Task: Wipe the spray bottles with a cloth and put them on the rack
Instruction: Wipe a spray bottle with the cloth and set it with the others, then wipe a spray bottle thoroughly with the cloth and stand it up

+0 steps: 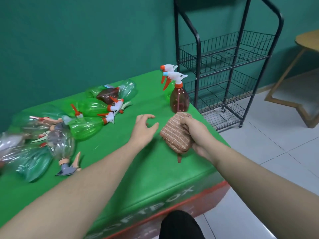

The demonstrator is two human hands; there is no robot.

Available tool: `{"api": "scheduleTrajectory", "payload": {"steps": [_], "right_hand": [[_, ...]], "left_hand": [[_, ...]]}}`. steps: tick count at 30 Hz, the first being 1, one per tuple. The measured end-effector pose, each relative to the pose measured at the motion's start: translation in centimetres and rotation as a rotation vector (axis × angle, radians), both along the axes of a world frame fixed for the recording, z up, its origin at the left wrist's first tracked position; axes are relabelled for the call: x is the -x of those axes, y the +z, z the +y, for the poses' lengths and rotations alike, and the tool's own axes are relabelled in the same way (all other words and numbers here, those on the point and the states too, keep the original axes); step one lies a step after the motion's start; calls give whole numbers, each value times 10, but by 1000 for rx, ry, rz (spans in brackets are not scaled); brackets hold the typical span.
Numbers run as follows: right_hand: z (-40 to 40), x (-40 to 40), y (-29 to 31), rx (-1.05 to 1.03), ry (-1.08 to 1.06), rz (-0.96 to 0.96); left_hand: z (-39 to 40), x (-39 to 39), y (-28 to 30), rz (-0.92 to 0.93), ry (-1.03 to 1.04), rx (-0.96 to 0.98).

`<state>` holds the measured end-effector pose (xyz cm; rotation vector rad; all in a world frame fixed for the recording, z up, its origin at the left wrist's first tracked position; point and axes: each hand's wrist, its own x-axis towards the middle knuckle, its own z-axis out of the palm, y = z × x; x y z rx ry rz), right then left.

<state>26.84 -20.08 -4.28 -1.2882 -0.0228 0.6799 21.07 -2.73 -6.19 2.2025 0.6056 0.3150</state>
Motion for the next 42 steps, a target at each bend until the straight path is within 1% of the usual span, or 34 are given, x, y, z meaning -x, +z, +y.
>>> {"api": "scheduleTrajectory", "payload": {"steps": [3, 8, 11, 15, 18, 20, 24, 26, 31, 36, 42], "right_hand": [[20, 30, 8, -2, 60, -19], [53, 77, 13, 46, 163, -70], [77, 98, 11, 98, 225, -87], [111, 122, 8, 158, 286, -119], [136, 134, 4, 197, 342, -125], [152, 137, 0, 218, 355, -131], [175, 137, -6, 263, 364, -119], [185, 135, -11, 279, 352, -110], [203, 131, -19, 300, 340, -98], [205, 132, -22, 306, 325, -95], [189, 138, -17, 264, 265, -70]], "left_hand": [[16, 50, 2, 24, 1, -9], [49, 130, 5, 17, 72, -48], [76, 173, 3, 2, 48, -153], [119, 217, -4, 95, -49, -318], [148, 239, -4, 109, -36, -373], [167, 247, 1, 165, -61, -428], [206, 251, 14, 418, -202, -787], [223, 247, 17, 503, -280, -917], [249, 228, 13, 576, -435, -1134], [254, 216, 6, 590, -498, -1196], [231, 225, 16, 555, -470, -1127]]}}
